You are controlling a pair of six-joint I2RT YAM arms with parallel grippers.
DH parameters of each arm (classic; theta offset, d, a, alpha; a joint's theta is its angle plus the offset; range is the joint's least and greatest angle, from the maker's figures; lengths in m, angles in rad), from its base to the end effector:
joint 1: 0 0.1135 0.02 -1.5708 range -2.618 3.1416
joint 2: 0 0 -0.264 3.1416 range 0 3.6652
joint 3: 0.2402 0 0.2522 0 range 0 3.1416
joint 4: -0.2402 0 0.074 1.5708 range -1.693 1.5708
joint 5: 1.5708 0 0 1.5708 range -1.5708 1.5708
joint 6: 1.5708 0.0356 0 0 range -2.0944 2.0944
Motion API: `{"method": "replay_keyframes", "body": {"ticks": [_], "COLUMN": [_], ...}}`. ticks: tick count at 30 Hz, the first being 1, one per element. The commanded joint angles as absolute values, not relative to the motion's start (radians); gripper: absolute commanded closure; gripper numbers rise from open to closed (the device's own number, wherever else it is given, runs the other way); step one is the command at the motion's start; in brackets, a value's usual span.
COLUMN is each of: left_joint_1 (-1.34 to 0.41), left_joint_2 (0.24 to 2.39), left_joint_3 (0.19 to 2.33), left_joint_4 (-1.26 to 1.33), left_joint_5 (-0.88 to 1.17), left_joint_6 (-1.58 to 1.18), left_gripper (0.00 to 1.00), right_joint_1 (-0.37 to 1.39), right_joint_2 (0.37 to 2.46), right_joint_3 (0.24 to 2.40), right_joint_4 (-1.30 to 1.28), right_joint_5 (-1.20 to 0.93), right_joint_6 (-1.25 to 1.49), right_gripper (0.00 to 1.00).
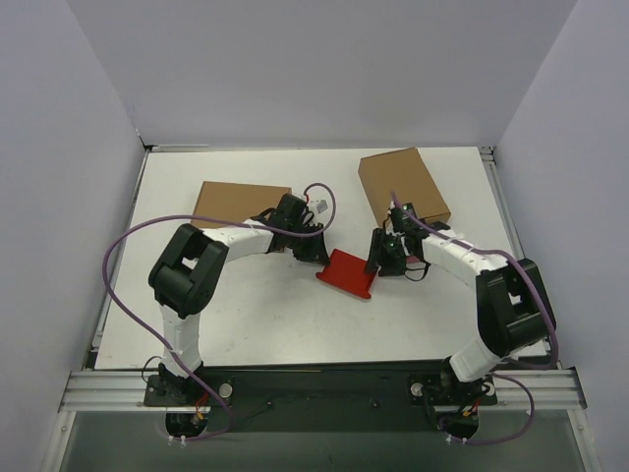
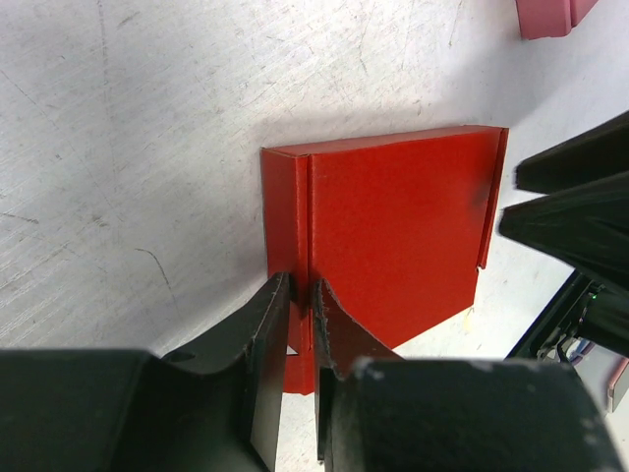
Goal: Fold the paper box
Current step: Close the paper box at the center of the board.
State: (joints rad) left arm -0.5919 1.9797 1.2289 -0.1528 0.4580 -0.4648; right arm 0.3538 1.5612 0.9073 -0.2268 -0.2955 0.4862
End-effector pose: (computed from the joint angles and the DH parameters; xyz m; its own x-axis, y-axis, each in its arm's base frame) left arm 0.3319 -0.2421 0.1493 -0.9089 0.1266 -0.3974 0.3581 0.7254 -0.5879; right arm 0.2939 0.1196 0.1928 -0.8757 0.1531 -0.4579 -0.1088 0.8615 0.4960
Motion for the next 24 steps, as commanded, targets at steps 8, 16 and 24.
{"method": "replay_keyframes", "body": {"ticks": [8, 16, 24], "left_joint_1": [-0.578, -0.552, -0.541], "left_joint_2": [2.033, 1.959, 1.928], "left_joint_3": [1.224, 1.282, 1.397], "left_joint_4": [-0.242, -0.224, -0.226], "left_joint_5": [0.351, 0.403, 0.451], "left_joint_6": [-0.405, -0.443, -0.477], "left_gripper": [0.77, 0.61, 0.44], "right_joint_1": [0.331, 0.330, 0.356], "right_joint_2": [1.687, 1.559, 1.445], "right_joint_3": [0.927, 0.942, 0.956], "right_joint_4": [-0.293, -0.281, -0.256], "right_joint_5": [-0.330, -0.331, -0.357], "right_joint_6": [0.508, 0.450, 0.322], "right_gripper": [0.82, 0.61, 0.41]}}
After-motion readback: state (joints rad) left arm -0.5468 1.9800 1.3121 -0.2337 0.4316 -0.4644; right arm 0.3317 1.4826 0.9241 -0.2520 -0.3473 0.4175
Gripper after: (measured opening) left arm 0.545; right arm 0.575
